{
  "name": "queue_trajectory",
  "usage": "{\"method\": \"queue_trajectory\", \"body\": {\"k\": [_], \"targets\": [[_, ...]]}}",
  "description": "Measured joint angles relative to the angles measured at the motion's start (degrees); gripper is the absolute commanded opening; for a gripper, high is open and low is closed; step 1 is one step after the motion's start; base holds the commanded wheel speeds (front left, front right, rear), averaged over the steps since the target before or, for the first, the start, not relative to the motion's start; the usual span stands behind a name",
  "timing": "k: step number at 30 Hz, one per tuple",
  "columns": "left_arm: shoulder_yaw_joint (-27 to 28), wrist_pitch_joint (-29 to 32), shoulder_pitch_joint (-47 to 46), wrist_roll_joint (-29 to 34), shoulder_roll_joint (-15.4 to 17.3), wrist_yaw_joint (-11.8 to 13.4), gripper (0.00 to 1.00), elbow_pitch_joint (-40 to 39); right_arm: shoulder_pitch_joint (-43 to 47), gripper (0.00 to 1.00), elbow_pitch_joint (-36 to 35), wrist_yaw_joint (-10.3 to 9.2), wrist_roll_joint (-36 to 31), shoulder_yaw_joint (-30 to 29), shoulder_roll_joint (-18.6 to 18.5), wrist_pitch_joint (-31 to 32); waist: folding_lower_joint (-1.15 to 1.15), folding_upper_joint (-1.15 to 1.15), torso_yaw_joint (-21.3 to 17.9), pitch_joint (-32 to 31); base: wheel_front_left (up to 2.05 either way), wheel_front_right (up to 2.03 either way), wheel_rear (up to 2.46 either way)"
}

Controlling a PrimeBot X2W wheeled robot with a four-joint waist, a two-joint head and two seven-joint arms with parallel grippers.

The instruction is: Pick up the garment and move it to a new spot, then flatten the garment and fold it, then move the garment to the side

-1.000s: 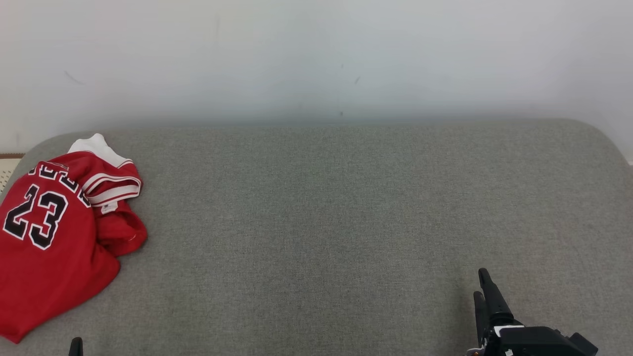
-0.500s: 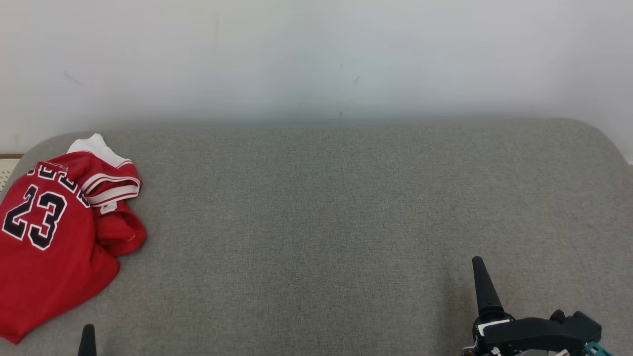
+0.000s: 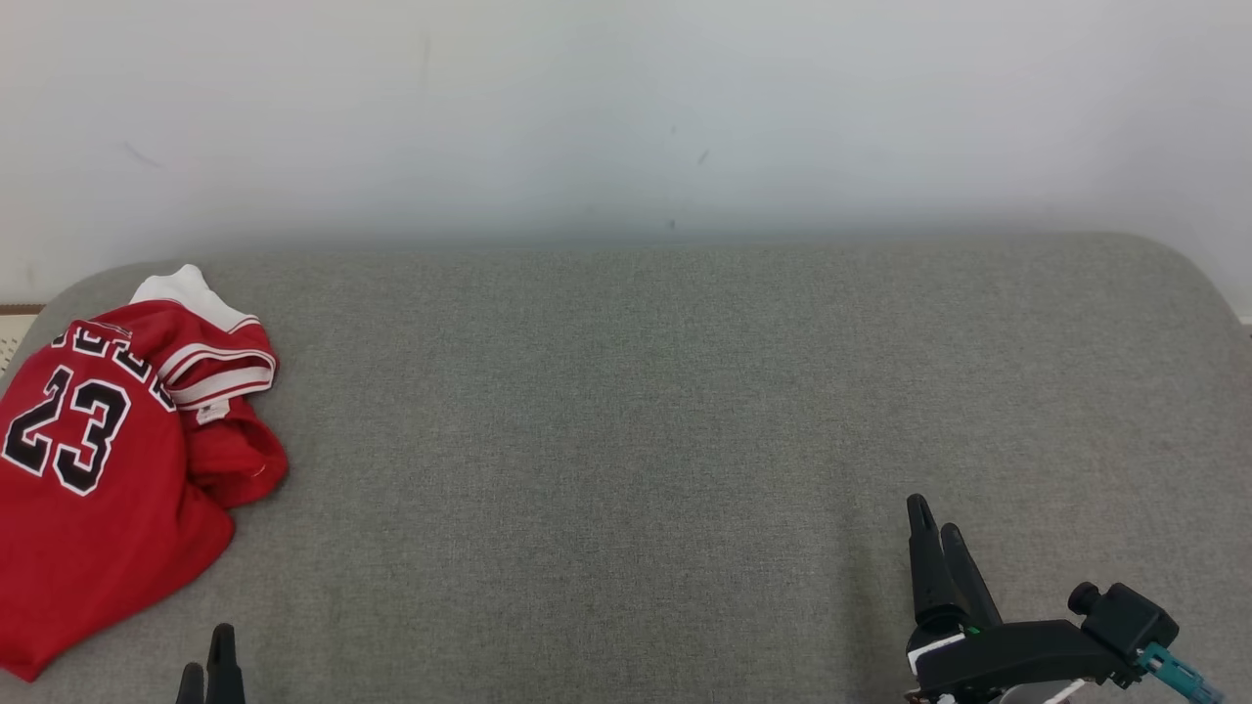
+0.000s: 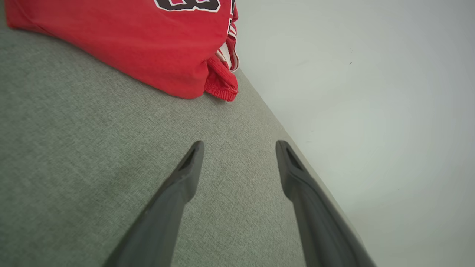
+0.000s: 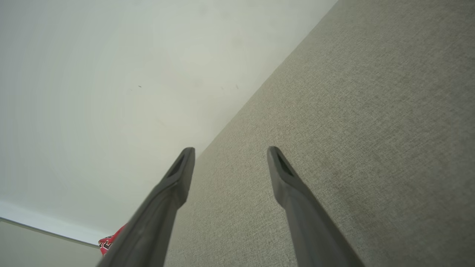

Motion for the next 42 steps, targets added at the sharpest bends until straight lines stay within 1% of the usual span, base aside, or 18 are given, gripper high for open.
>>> {"method": "queue_trajectory", "body": {"k": [8,15,26,29,42], "targets": [[-1.7,-2.0,-0.1,9.3,0.1,1.3,1.00,-0.3,0.0,1.00,-0.5,0.00,-9.7,0.4,0.0,-0.8,0.00,0.00,-0.1,-0.1,0.00,0.00,0.00],[-3.2,-3.6,-0.3,15.5,0.8,2.2,1.00,-0.9,0.0,1.00,-0.9,0.00,-15.7,0.5,0.0,-1.5,0.00,0.00,0.0,-0.1,0.00,0.00,0.00],[-4.8,-6.0,-0.4,22.6,2.0,3.2,1.00,-1.5,0.0,1.00,-1.2,0.01,-23.5,0.7,0.0,-2.5,0.00,0.00,0.0,-0.2,0.00,0.00,0.00],[-5.1,-6.6,-0.4,24.0,2.0,3.6,1.00,-1.6,0.0,1.00,-1.3,0.00,-25.4,0.7,0.0,-3.0,0.00,0.00,0.0,-0.2,0.00,0.00,0.00],[-6.8,-9.1,-0.4,31.5,2.5,4.2,1.00,-2.0,0.0,1.00,-1.2,0.01,-33.4,0.9,0.0,-4.0,0.00,0.00,-0.1,-0.4,0.00,0.00,0.00]]}}
